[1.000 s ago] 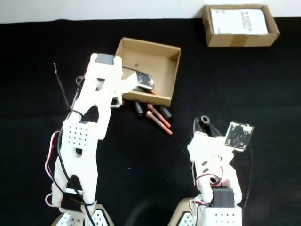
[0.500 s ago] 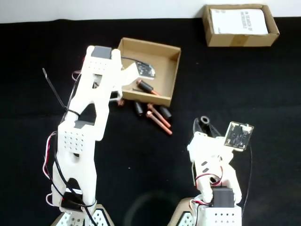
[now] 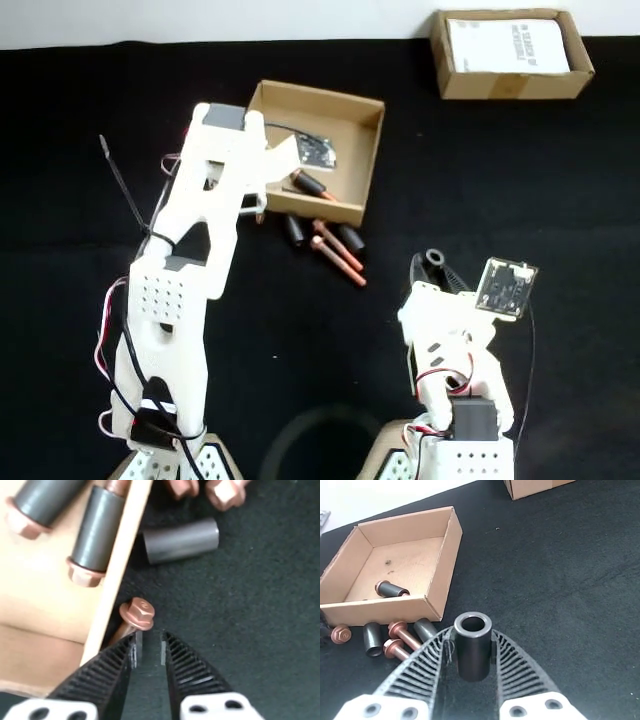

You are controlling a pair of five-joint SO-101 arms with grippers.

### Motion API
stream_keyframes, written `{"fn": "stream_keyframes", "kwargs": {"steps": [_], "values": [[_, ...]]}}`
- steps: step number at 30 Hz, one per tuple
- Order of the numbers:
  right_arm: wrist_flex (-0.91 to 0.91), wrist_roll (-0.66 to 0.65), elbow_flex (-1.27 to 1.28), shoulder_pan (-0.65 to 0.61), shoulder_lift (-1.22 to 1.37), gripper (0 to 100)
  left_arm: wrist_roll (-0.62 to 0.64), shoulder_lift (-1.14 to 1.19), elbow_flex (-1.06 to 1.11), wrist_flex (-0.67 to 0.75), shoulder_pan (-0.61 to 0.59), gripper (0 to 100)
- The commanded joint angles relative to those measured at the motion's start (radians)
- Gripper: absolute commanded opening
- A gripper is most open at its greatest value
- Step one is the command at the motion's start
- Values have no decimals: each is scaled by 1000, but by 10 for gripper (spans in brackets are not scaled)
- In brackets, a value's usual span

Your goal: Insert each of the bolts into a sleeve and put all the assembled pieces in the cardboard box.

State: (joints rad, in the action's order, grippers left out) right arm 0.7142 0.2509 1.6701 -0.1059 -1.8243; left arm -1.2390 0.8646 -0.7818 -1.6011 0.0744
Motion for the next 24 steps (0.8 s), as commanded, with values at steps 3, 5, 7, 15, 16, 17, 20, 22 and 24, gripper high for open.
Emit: {"fn": "stream_keyframes", "kwargs": {"steps": [3,5,7,15,16,17,20,22,24], "values": [[4,-28,16,10,-7,7,-46,22,-8,98,-1,95],[4,-52,18,10,-7,7,-55,25,-8,123,-5,95],[4,-55,19,10,-7,7,-55,25,-8,132,-7,95],[4,-60,18,10,-7,7,-133,91,-8,132,-2,94],[4,-60,18,10,-7,7,-133,107,-8,130,-2,94],[4,-60,18,10,-7,7,-133,111,-8,129,-1,94],[4,-61,18,10,-7,7,-133,122,-36,110,-1,94],[4,-61,18,10,-7,8,-152,124,-42,84,1,94],[4,-61,18,10,-7,8,-180,124,-42,58,7,90]]}}
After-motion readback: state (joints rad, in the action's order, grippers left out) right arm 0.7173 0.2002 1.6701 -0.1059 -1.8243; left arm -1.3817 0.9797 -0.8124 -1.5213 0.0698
